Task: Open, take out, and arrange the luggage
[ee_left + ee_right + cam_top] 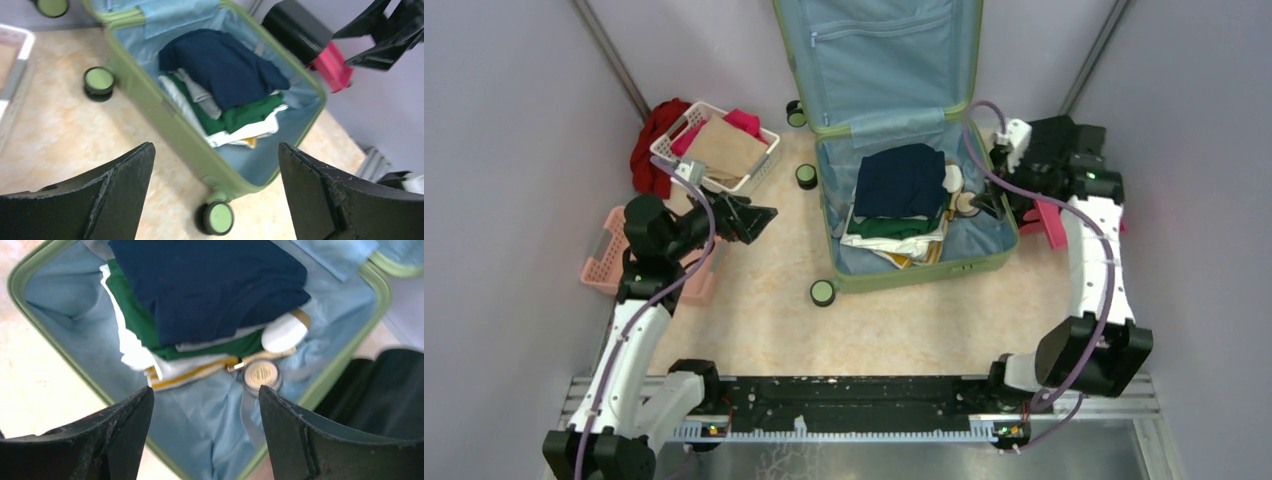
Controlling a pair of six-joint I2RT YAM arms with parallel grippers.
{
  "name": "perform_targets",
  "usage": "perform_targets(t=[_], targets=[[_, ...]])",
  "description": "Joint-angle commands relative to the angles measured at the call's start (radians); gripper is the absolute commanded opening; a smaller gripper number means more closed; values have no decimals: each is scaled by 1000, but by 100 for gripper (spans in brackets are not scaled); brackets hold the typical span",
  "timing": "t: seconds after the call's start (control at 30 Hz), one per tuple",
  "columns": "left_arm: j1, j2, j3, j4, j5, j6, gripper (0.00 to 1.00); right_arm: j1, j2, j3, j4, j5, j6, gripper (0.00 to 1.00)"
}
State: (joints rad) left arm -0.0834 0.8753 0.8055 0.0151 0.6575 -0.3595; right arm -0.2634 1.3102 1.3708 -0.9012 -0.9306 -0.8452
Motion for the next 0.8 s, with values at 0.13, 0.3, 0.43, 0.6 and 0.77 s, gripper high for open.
perform_targets(t=[0.13,0.3,0.43,0.6,0.77], targets=[[-6,-164,-207,-7,-217,186,99,251,226,177,42,450,74,77],[-5,-212,-303,-3,-277,194,99,338,337,184,59,702,80,79],[-5,-197,-289,-33,-310,217,99,349,381,153,115,776,60,80],[-4,-161,-266,-59,-317,224,99,367,436,128,177,861,3,81],[-4,-182,-277,-61,-341,234,99,389,489,125,211,914,-32,83]])
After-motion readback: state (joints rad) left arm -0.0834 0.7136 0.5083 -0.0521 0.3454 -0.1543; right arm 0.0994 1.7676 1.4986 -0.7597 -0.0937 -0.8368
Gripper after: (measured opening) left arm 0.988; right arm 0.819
